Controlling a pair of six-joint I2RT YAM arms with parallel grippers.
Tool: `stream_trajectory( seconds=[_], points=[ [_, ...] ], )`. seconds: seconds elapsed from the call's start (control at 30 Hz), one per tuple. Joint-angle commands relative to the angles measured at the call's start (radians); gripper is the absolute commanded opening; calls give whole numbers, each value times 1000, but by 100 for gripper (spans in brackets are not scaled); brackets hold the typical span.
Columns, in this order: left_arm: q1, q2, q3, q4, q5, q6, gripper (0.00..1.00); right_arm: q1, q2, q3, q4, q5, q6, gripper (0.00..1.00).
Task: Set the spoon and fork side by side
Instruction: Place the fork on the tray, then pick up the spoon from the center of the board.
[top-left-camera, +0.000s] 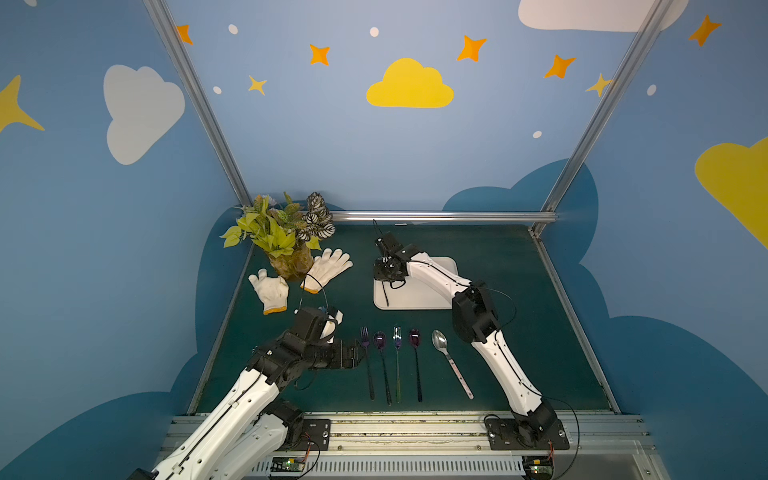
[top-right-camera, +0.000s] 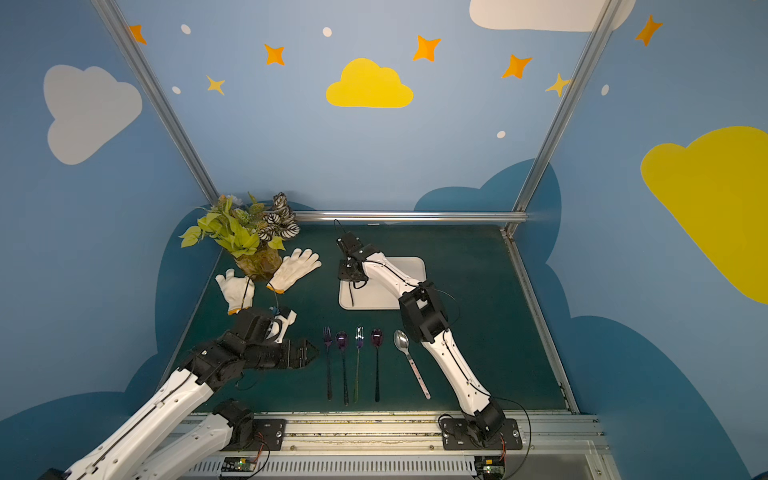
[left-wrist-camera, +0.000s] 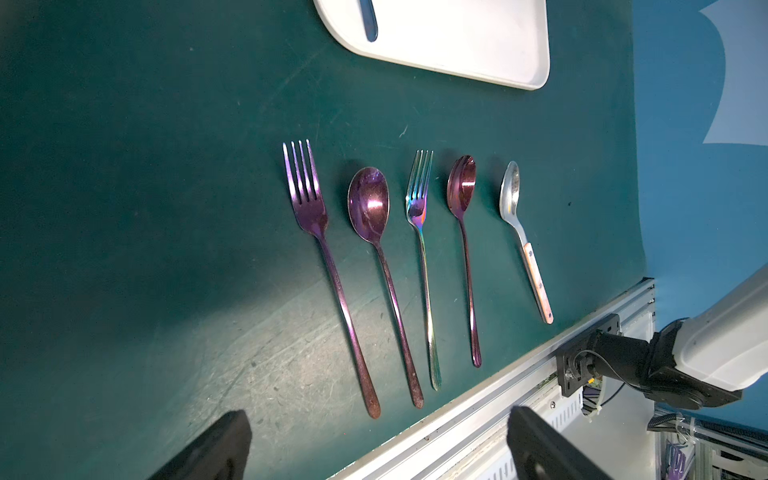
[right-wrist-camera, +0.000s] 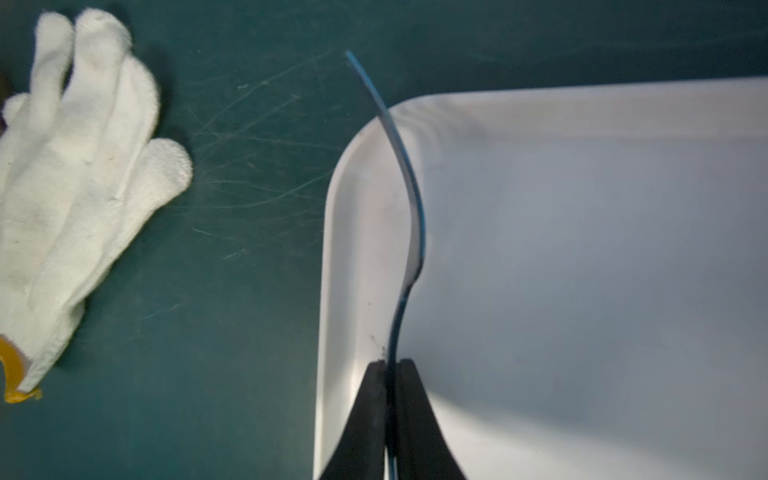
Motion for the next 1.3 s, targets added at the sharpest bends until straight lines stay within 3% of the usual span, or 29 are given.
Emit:
stream_trajectory(
  seconds=[0.0, 0.4, 0.53, 1.0, 1.13, 1.27],
  points=[
    [-3, 4, -6, 6, 10, 8, 100, -8, 31, 21, 17, 6, 28, 14],
    [-2, 20, -2, 9, -3, 16, 100, -19, -63, 20, -10, -1, -24, 34],
    [-2, 18, -2, 8, -3, 16, 100, -24, -137, -25, -28, -6, -55, 36],
    [-1, 28, 9, -24, -79, 3, 100, -53, -470, -401, -89, -27, -52, 44],
    [-1, 35, 12, -28, -85, 5, 100, -39, -611, -546, -224, -11, -169, 52],
    [0, 38, 12, -26, -93, 5, 100, 12, -790, -770, -376, 81, -281, 60]
  ],
)
